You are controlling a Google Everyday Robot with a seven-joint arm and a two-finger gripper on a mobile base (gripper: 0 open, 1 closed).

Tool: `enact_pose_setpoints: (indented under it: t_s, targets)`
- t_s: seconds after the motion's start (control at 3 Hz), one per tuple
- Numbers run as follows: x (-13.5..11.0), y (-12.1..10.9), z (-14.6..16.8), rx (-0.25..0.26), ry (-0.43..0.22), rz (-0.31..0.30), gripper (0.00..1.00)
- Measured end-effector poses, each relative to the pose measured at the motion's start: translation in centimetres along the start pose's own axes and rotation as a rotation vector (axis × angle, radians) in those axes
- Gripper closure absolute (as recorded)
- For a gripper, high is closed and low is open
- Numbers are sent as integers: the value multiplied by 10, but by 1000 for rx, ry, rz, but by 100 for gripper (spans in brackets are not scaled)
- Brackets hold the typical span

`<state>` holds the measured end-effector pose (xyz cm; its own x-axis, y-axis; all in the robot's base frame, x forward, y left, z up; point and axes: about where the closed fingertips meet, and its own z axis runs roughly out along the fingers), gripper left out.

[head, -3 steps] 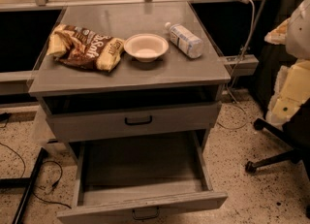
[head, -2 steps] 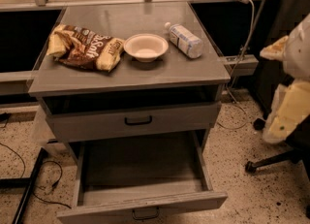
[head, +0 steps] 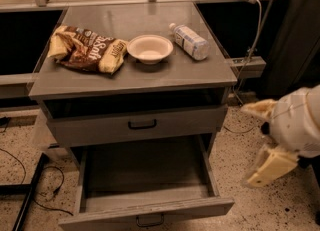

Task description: Close middle drawer

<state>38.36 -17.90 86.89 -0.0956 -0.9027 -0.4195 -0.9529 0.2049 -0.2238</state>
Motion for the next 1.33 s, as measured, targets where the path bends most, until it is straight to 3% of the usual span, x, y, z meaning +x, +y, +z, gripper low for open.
enact_pose_setpoints:
  t_s: [0.33, 1.0, 1.33]
  targets:
    - [11, 26, 60, -23, -83, 3, 43]
    - [13, 26, 63, -13, -79, 0, 89]
    - [14, 34, 76, -35, -96, 20, 100]
